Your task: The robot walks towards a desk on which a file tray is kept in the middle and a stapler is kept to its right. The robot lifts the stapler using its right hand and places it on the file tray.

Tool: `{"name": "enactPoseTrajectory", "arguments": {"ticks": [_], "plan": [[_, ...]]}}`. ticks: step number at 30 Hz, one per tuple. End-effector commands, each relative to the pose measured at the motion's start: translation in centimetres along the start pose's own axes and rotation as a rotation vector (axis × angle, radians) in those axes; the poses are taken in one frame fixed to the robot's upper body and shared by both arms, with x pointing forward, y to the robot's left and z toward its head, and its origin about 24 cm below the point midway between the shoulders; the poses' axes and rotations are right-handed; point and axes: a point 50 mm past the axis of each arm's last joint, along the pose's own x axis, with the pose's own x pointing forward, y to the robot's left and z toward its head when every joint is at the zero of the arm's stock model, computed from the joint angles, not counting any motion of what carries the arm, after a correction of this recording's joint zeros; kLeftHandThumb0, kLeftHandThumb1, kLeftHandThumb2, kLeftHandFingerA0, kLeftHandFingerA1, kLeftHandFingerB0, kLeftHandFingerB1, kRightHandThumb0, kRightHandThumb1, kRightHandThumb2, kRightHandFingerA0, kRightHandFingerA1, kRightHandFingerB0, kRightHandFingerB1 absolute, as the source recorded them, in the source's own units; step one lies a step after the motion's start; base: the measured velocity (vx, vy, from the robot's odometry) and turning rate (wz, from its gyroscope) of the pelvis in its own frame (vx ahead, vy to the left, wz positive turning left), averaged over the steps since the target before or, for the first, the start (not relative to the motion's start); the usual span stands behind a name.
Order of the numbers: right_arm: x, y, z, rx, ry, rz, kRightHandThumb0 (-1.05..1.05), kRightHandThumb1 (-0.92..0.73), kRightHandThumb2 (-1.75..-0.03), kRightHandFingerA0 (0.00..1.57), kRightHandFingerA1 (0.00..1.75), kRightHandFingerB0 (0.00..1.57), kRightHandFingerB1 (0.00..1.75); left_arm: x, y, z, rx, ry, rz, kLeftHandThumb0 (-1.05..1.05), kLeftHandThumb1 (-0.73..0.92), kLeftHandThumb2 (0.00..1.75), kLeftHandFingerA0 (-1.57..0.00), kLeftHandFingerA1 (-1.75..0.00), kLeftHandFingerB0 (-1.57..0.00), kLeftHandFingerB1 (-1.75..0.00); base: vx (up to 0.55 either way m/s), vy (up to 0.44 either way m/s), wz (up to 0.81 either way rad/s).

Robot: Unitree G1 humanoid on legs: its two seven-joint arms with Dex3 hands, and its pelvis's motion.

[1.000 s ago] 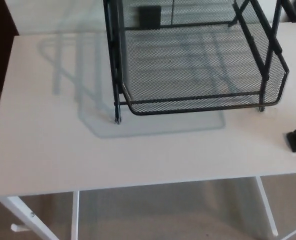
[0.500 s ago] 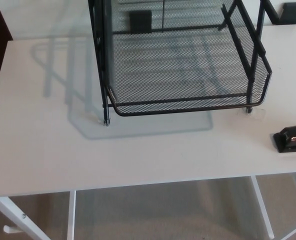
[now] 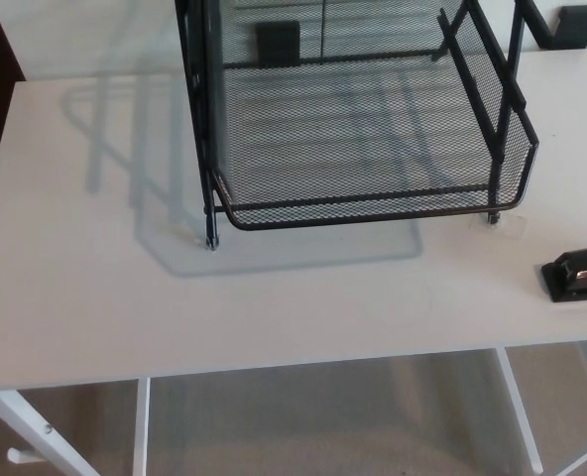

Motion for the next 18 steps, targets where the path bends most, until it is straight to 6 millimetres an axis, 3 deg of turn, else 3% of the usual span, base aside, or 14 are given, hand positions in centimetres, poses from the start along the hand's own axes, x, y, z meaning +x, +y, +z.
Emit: {"name": "enactPoseTrajectory", "arguments": {"ticks": [1,2,3,4,5,6,7,9,10,11,12,14,15,18], "plan": [[-0.6,-5.8,8.6,0.1,-0.222,-0.231,-0.97,-0.54,-0.96,0.0,0.27,0.0,0.08,0.0,-0.1,1.3,-0.059,-0.073,-0.041,-1.05,0.68,1.32,-0.18,-0.84,0.0,-0.59,0.0,0.0,0.0],[-0.5,-6.0,9.4,0.106,-0.24,-0.248,-0.91,-0.57,-0.66,0.0,0.42,0.0,0.03,0.1,-0.2,1.4,-0.065,-0.076,-0.046,-1.05,0.68,1.33,-0.13,-0.82,0.0,-0.58,0.0,0.0,0.0],[-0.4,-6.2,10.6,0.09,-0.266,-0.253,-1.05,-0.37,-0.9,0.04,0.79,0.0,0.24,0.1,-0.3,1.5,-0.051,-0.078,-0.048,-1.05,0.68,1.34,-0.12,-0.81,0.0,-0.59,0.0,0.0,0.0],[-0.3,-6.3,11.5,0.069,-0.283,-0.255,-1.05,-0.37,-0.9,0.04,0.79,0.0,0.24,0.1,-0.4,1.4,-0.04,-0.081,-0.051,-1.05,0.68,1.34,-0.12,-0.81,0.0,-0.59,0.0,0.0,0.0],[-0.4,-6.1,12.6,0.085,-0.338,-0.22,-1.05,-0.47,-0.64,0.03,1.27,0.0,0.51,0.1,-0.4,1.3,-0.045,-0.078,-0.053,-1.05,0.67,1.33,-0.19,-0.84,0.0,-0.6,0.0,0.0,0.0],[-0.1,-5.5,13.4,0.089,-0.371,-0.187,-1.05,-0.43,-0.66,0.25,1.41,0.0,0.85,-0.1,0.1,1.0,-0.045,-0.073,-0.046,-1.05,0.68,1.32,-0.25,-0.88,0.0,-0.63,0.0,0.0,0.0],[0.1,-4.9,14.8,0.061,-0.399,-0.15,-0.34,0.25,-0.7,0.73,1.02,0.55,0.9,-0.1,0.1,0.9,-0.063,-0.063,-0.036,-1.05,0.67,1.31,-0.22,-0.86,0.0,-0.62,0.0,0.0,0.0],[-0.1,-3.8,16.4,0.041,-0.472,-0.08,-0.33,0.25,-0.69,0.83,1.06,0.65,0.94,-0.1,0.2,0.7,-0.071,-0.061,-0.037,-1.05,0.67,1.31,-0.23,-0.87,0.0,-0.63,0.0,0.0,0.0],[-0.3,-3.3,17.0,-0.002,-0.486,-0.06,-1.05,-0.37,-0.8,0.45,1.45,0.37,1.25,-0.1,0.2,0.7,-0.064,-0.058,-0.03,-1.05,0.68,1.31,-0.31,-0.9,0.0,-0.63,0.0,0.0,0.0],[-0.7,-2.0,18.4,-0.11,-0.513,0.004,-0.84,-0.34,-0.92,0.19,0.98,0.0,0.79,-0.1,0.2,0.7,-0.061,-0.049,-0.02,-1.05,0.67,1.31,-0.29,-0.89,0.0,-0.61,0.0,0.0,0.0],[-0.9,-1.2,19.0,-0.185,-0.517,0.042,-1.05,-0.46,-0.88,0.11,0.9,0.0,0.68,-0.1,0.2,0.6,-0.062,-0.046,-0.02,-1.05,0.69,1.31,-0.25,-0.87,0.0,-0.6,0.0,0.0,0.0],[-1.2,-0.1,19.7,-0.239,-0.548,0.086,-0.9,-0.47,-0.86,0.12,0.74,0.01,0.57,-0.1,0.2,0.6,-0.047,-0.048,-0.021,-1.05,0.68,1.32,-0.17,-0.82,0.0,-0.6,0.0,-0.008,0.03],[-1.6,1.1,20.3,-0.325,-0.553,0.134,-0.63,-0.39,-0.8,0.19,0.59,0.02,0.32,-0.1,0.2,0.5,-0.025,-0.048,-0.017,-1.05,0.69,1.32,-0.23,-0.84,0.0,-0.61,0.0,0.0,0.0],[-2.4,3.4,21.0,-0.477,-0.58,0.244,-0.5,-0.52,-0.58,0.07,0.41,0.06,0.23,-0.1,0.2,0.6,-0.055,-0.051,-0.025,-1.05,0.69,1.31,-0.27,-0.87,0.0,-0.62,0.0,0.0,0.0]]}}
